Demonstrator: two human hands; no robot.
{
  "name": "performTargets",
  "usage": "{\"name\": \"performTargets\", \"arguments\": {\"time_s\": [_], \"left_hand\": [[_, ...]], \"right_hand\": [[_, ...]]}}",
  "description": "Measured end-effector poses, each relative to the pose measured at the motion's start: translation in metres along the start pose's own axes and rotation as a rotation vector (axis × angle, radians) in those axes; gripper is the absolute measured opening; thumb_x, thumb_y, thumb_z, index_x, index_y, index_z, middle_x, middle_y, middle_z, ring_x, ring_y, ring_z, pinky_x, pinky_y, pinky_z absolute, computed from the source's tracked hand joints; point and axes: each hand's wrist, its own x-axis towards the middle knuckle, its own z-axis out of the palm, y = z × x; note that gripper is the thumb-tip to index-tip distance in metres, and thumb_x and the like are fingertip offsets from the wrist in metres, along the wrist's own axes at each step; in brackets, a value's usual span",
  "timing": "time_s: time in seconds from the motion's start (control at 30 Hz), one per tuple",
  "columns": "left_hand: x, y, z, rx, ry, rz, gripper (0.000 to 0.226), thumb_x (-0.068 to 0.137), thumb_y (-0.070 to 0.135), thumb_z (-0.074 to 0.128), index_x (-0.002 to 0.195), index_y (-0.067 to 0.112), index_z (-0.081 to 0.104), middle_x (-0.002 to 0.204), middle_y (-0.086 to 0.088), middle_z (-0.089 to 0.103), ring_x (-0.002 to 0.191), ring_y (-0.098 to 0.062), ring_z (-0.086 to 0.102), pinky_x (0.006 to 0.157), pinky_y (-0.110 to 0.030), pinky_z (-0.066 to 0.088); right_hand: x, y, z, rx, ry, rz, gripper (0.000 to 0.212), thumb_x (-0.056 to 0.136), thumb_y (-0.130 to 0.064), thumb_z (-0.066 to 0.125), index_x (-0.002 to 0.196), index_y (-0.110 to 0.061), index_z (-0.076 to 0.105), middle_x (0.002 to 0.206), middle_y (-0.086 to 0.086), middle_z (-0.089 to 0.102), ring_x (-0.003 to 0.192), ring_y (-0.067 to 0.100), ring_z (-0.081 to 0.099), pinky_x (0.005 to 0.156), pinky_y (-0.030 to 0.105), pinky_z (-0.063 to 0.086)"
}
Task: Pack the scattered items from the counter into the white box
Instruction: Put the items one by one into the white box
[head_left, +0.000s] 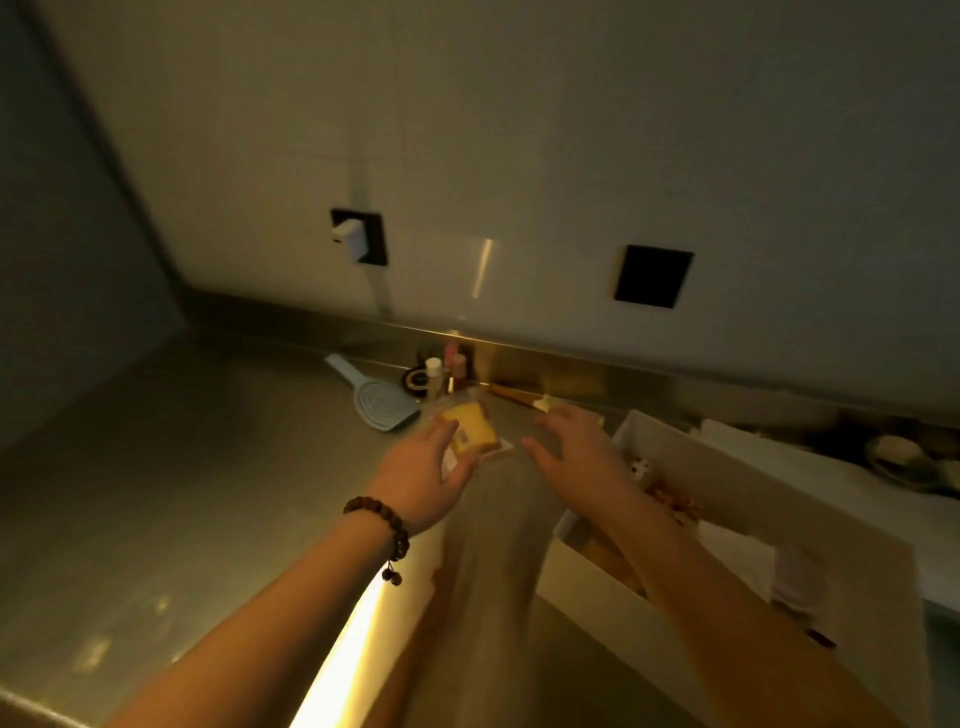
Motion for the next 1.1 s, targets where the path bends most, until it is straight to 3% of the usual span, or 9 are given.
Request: {"name": "performTargets", "arguments": {"time_s": [0.27, 0.37, 0.53, 0.63, 0.73, 0.87, 1.0, 1.1], "left_hand": [[0.016, -0.117, -0.033, 0.079, -0.025, -0.064, 0.062, 0.090, 0.054, 0.040, 0.143, 0.022, 0.031, 0.144, -0.003, 0.042, 0.130, -0.019, 0.040, 0.107, -0.035, 0.032], [0.039, -0.157, -0.040, 0.078, -0.060, -0.008, 0.062, 0.091, 0.052, 0.040, 0.143, 0.021, 0.030, 0.145, -0.003, 0.042, 0.130, -0.019, 0.040, 0.107, -0.034, 0.030], [0.089, -0.206, -0.051, 0.077, -0.181, 0.072, 0.060, 0.091, 0.046, 0.045, 0.144, 0.022, 0.028, 0.145, -0.004, 0.040, 0.129, -0.020, 0.040, 0.108, -0.037, 0.033], [0.125, -0.218, -0.049, 0.063, -0.219, 0.112, 0.057, 0.091, 0.034, 0.051, 0.143, 0.020, 0.031, 0.144, -0.005, 0.040, 0.128, -0.021, 0.041, 0.106, -0.035, 0.033], [0.159, -0.226, -0.039, 0.103, -0.253, 0.140, 0.056, 0.090, 0.025, 0.051, 0.143, 0.017, 0.032, 0.146, -0.008, 0.038, 0.131, -0.025, 0.038, 0.109, -0.037, 0.031], [0.195, -0.246, -0.023, 0.212, -0.286, 0.173, 0.056, 0.090, 0.018, 0.050, 0.143, 0.018, 0.031, 0.150, -0.008, 0.031, 0.135, -0.028, 0.032, 0.112, -0.040, 0.026], [0.218, -0.269, -0.008, 0.317, -0.344, 0.194, 0.057, 0.093, 0.018, 0.046, 0.146, 0.021, 0.024, 0.154, -0.005, 0.022, 0.142, -0.022, 0.018, 0.116, -0.043, 0.012], [0.226, -0.280, 0.000, 0.361, -0.392, 0.211, 0.060, 0.091, 0.017, 0.050, 0.146, 0.021, 0.024, 0.155, -0.004, 0.021, 0.143, -0.021, 0.014, 0.117, -0.043, 0.009]], "right_hand": [[0.042, -0.057, 0.086, -0.021, -0.151, 0.105, 0.034, 0.093, -0.034, 0.053, 0.123, -0.021, 0.058, 0.129, 0.004, 0.048, 0.112, 0.020, 0.049, 0.093, 0.031, 0.042], [0.064, -0.067, 0.110, -0.075, -0.131, 0.158, 0.027, 0.093, -0.030, 0.053, 0.115, -0.016, 0.063, 0.119, 0.008, 0.054, 0.104, 0.022, 0.052, 0.081, 0.025, 0.038], [0.094, -0.069, 0.133, -0.042, -0.055, 0.355, 0.024, 0.092, -0.023, 0.056, 0.113, -0.014, 0.063, 0.115, 0.007, 0.058, 0.093, 0.018, 0.057, 0.079, 0.030, 0.049], [0.107, -0.053, 0.138, -0.045, -0.066, 0.452, 0.032, 0.091, -0.026, 0.058, 0.121, -0.017, 0.058, 0.120, 0.006, 0.055, 0.094, 0.014, 0.055, 0.079, 0.026, 0.047], [0.130, -0.030, 0.135, -0.116, -0.086, 0.534, 0.035, 0.091, -0.028, 0.057, 0.124, -0.016, 0.057, 0.125, 0.009, 0.055, 0.107, 0.022, 0.056, 0.086, 0.031, 0.046], [0.166, 0.006, 0.134, -0.213, -0.128, 0.525, 0.040, 0.092, -0.027, 0.054, 0.131, -0.016, 0.054, 0.132, 0.011, 0.053, 0.118, 0.026, 0.051, 0.099, 0.033, 0.041], [0.181, 0.034, 0.142, -0.246, 0.010, 0.439, 0.040, 0.088, -0.024, 0.051, 0.124, -0.012, 0.061, 0.121, 0.021, 0.056, 0.110, 0.036, 0.051, 0.094, 0.036, 0.040], [0.188, 0.049, 0.148, -0.289, -0.025, 0.365, 0.037, 0.087, -0.012, 0.055, 0.124, -0.014, 0.060, 0.119, 0.021, 0.056, 0.109, 0.039, 0.051, 0.092, 0.038, 0.042]]}}
